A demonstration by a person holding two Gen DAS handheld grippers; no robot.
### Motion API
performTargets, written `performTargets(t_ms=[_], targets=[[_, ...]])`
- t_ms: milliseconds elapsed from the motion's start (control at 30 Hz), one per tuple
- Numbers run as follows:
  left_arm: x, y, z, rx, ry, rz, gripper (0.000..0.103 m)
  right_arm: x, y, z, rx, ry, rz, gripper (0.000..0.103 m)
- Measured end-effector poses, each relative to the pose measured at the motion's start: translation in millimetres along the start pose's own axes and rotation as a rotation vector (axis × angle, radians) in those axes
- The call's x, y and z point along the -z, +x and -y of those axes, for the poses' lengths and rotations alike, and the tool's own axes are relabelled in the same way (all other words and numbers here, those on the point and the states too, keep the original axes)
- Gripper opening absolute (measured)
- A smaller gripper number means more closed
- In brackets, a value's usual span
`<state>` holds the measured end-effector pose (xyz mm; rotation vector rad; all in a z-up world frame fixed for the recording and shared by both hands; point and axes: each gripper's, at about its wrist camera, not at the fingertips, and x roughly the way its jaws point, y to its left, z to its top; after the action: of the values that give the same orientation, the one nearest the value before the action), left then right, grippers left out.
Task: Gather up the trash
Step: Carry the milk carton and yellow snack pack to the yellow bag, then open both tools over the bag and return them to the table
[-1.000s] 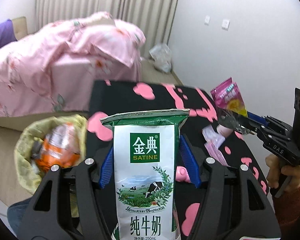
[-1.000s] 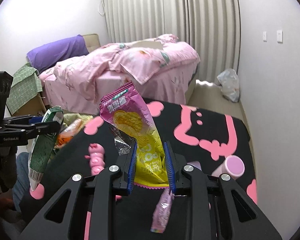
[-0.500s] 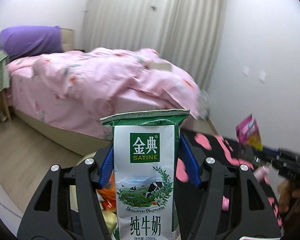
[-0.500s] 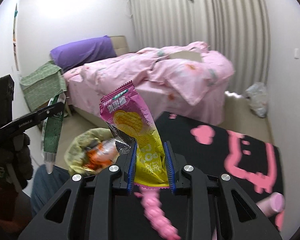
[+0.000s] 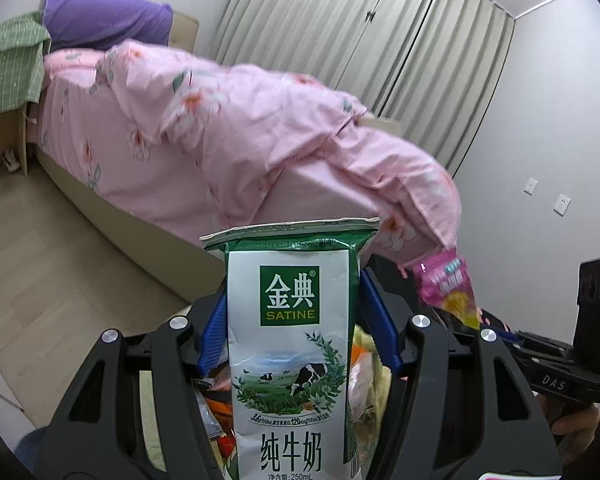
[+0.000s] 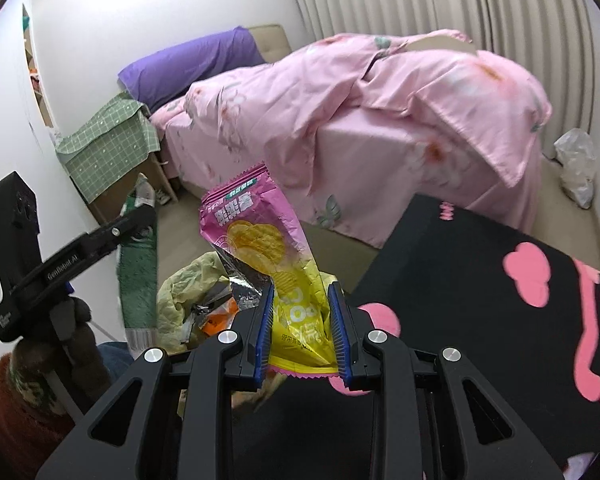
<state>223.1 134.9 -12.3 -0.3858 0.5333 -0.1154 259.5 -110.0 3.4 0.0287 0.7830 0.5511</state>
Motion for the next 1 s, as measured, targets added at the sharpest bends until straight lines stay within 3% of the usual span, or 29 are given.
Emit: performTargets(t_ms=[200,433,733,900,1000], targets=[[20.4,24.8,-25.9,-0.013,-0.079,-0.059,0.057,-3.7,32.5,0.7,-0.019,0.026,-0.034,0.026],[27.1,36.1,-37.6,-0.004,-0.116,-0.037,0.057,-1.2,48.8,2.0,-0.008,0.007,-0.075,0.026],[50.4,45.0,-40.6,-0.017,-0.09,-0.139,0.057,0.5,53.2,1.1,0.022,-0.019,-0.079,0.026],[44.9,38.5,-46.6,0.019,-0.149,-0.196,0.059,3.2,55.4,-3.7,0.011,-0.027,-0.089,0.026],[37.0,12.4,-44.0,-0.01,-0.138,-0.149,0.067,6.5,62.5,-14.2,-0.014,-0.05,-0.107,0.029]])
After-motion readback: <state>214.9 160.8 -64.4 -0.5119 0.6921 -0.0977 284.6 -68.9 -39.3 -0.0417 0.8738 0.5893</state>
